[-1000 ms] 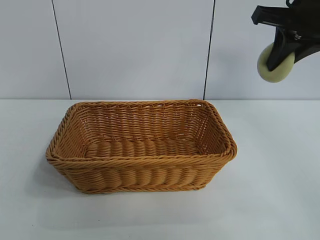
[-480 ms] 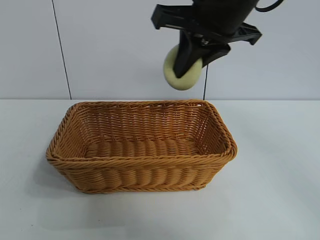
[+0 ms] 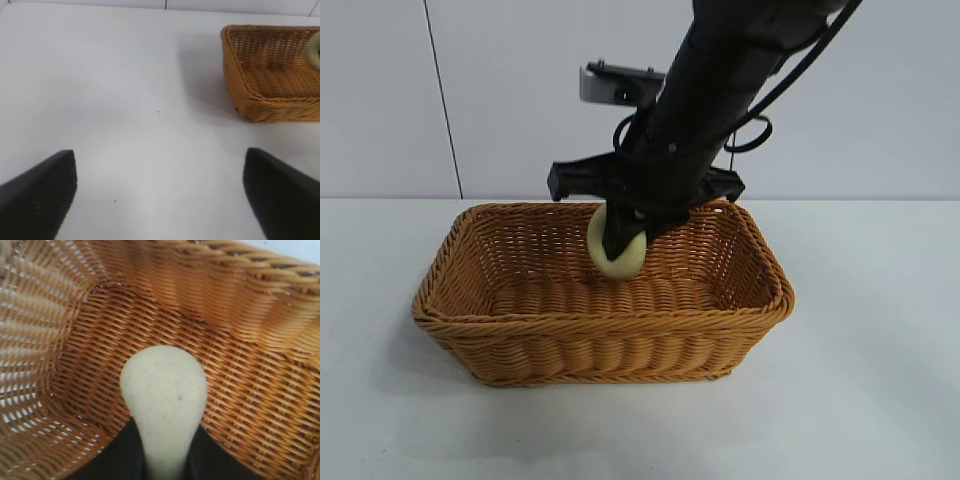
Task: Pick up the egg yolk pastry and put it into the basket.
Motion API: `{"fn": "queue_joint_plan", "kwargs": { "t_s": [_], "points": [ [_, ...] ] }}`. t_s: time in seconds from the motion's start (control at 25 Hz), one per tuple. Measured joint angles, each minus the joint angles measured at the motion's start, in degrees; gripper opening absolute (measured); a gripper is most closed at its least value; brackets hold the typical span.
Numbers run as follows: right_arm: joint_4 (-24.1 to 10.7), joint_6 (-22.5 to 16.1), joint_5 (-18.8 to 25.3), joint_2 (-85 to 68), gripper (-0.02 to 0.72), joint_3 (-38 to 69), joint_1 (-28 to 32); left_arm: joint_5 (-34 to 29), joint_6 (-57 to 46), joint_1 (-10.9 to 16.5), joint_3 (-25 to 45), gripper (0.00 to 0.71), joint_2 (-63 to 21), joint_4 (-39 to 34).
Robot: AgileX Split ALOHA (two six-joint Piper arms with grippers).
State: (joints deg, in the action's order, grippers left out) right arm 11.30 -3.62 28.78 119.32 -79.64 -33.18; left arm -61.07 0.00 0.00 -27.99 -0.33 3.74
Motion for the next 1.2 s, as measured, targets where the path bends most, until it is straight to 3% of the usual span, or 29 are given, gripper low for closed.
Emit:
{"fn": "queue_joint_plan", "kwargs": {
  "t_s": [0.12, 0.2, 0.32, 0.48, 0.64, 0.92, 1.2],
  "points": [
    [-0.05, 1.63, 3.70, 0.00, 0.546, -2.40, 0.00, 0.00, 0.00, 0.00, 0.00, 0.696, 0.00, 0.00],
    [-0.34, 2.17, 9.56, 0.00, 0.625, -5.93, 0.00, 0.00, 0.00, 0.00, 0.00, 0.696, 0.00, 0.00],
    [-2.62, 1.47, 18.90, 0.00, 0.652, -12.91, 0.00, 0.00, 0.00, 0.00, 0.00, 0.696, 0.00, 0.00],
    [-8.15, -1.34, 30.22, -0.04, 0.657, -22.61, 0.00, 0.00, 0.00, 0.00, 0.00, 0.696, 0.00, 0.00],
    [-13.08, -2.81, 38.30, -0.11, 0.661, -28.88, 0.21, 0.00, 0.00, 0.00, 0.00, 0.696, 0.00, 0.00],
    [-13.95, -3.16, 40.38, -0.24, 0.661, -30.24, 5.02, 0.00, 0.00, 0.00, 0.00, 0.696, 0.00, 0.00],
    [-13.95, -3.04, 40.38, -0.24, 0.661, -30.28, 16.62, 0.00, 0.00, 0.00, 0.00, 0.696, 0.00, 0.00]
  ]
}}
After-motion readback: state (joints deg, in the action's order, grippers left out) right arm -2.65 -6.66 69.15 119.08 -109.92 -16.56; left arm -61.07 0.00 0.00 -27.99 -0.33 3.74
